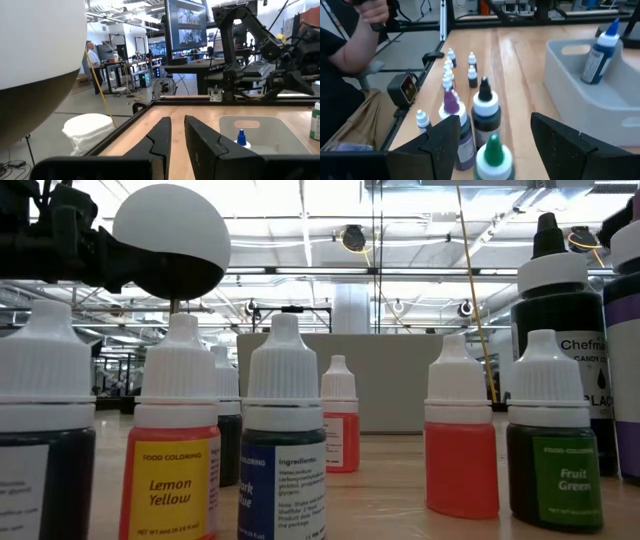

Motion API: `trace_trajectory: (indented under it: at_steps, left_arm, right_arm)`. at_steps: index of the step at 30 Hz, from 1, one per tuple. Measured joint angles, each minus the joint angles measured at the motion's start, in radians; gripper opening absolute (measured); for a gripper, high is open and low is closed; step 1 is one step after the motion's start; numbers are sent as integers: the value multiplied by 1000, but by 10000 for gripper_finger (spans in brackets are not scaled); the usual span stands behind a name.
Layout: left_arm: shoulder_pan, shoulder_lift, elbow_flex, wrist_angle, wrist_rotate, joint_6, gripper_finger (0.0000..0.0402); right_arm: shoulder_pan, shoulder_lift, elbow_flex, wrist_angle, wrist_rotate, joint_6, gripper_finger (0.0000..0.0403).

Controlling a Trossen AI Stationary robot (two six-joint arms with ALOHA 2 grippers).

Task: Pick & Place food coloring
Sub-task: Put the large green food coloring bottle into the gray bin

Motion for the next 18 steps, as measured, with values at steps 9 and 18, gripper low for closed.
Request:
trace_trajectory:
  at_steps: [9,18]
  left_arm:
    - [0,0,0,13,-1,4,63]
    - [0,0,0,36,-1,18,63]
  right_arm:
    - [-7,123,0,112,0,44,233]
    - [-15,127,0,73,1,127,233]
